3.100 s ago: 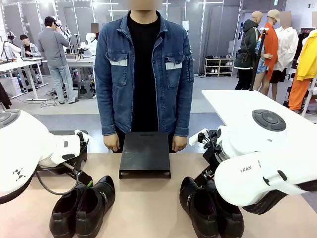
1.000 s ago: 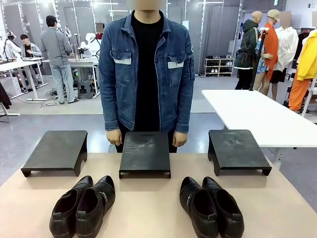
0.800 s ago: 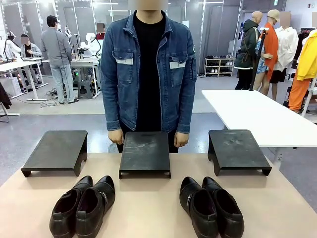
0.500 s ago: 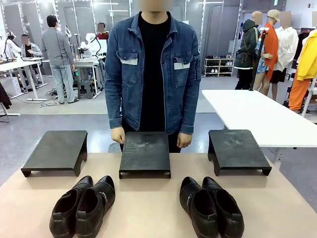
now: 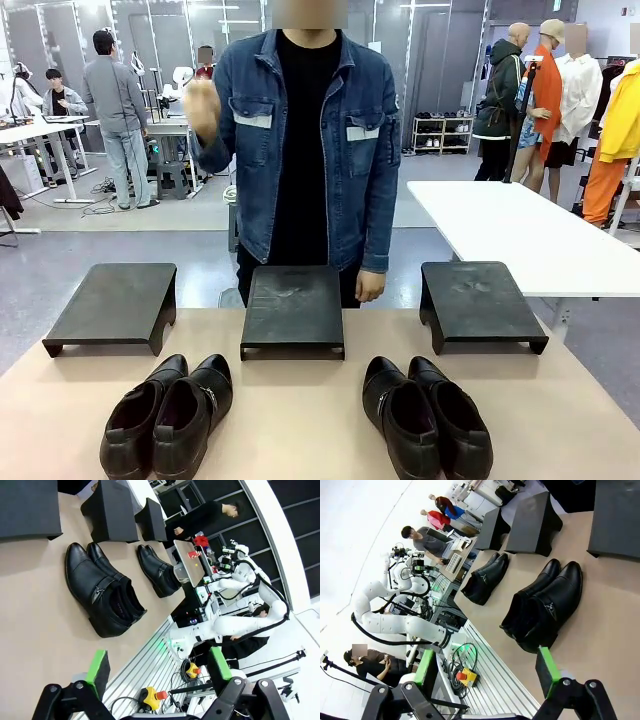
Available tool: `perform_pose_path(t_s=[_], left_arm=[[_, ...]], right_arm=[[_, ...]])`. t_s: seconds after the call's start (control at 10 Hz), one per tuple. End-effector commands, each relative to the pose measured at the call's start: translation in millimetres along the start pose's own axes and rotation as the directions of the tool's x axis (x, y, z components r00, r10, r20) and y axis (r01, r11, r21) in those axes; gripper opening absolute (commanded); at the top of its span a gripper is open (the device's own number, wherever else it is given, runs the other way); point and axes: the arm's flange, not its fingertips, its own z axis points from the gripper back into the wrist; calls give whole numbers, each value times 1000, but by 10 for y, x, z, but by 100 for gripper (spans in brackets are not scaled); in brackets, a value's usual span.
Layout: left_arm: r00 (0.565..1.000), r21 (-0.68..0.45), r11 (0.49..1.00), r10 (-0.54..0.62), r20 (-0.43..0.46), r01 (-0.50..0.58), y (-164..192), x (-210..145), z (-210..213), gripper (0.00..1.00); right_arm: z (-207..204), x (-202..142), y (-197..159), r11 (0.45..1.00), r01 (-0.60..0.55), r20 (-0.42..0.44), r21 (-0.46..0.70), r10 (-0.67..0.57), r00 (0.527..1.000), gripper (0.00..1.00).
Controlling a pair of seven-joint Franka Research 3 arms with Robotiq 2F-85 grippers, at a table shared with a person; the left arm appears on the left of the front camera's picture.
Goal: Place the shoes on the stand as instructed by the person.
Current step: Pick up one pair of Shoes and place it on the Shoes Stand indicated by the person.
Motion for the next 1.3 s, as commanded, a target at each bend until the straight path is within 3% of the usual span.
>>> perform_pose_path(t_s=[0.0,1.0,1.1,1.2], left_arm=[[1000,-15,1000,-10,-7,10,10,-19,14,100],[1000,0,1000,0,0,0,-2,-1,0,100],[1000,15,1000,-12,-4,12,-176,56,22,100],[997,62,998,-25,-70,30,-481,158,-44,100]], right_arm=[[7,11,6,1000,-17,10,13,17,1000,100],[7,11,6,1000,-17,10,13,17,1000,100],[7,11,6,1000,-17,10,13,17,1000,100],[7,11,6,1000,-17,10,13,17,1000,100]])
